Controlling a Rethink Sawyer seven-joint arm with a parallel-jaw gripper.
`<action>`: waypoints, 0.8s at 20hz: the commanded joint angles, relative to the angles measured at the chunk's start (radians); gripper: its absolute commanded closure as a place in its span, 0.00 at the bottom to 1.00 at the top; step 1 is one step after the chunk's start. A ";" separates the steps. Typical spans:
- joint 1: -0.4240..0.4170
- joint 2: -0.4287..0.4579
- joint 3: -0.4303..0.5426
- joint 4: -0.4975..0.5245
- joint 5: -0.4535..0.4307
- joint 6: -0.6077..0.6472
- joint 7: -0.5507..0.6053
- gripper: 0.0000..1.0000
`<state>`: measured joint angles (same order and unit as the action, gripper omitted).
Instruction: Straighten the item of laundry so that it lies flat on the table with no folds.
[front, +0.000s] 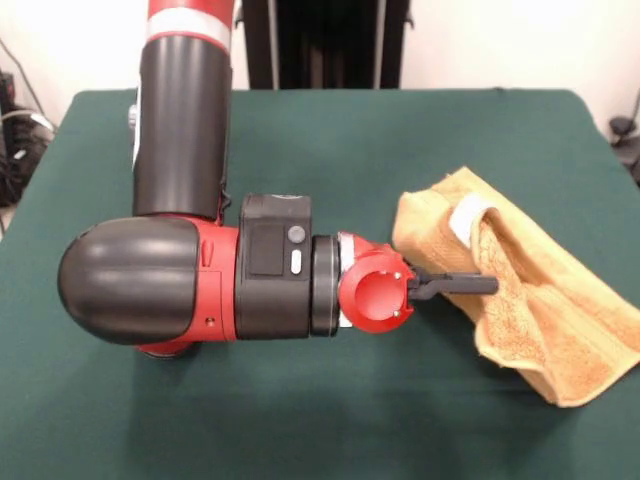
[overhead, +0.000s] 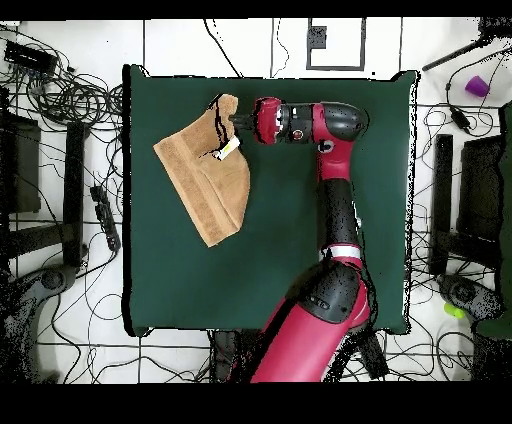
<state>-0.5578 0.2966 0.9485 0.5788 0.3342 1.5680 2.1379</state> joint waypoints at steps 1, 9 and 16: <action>-0.060 -0.062 -0.006 0.108 -0.133 -0.023 -0.593 1.00; -0.088 -0.063 0.037 0.149 -0.144 -0.063 -0.541 1.00; -0.086 -0.048 0.044 0.135 -0.119 -0.066 -0.547 1.00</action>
<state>-0.6758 0.2298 0.9480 0.6212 0.2106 1.5680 1.8522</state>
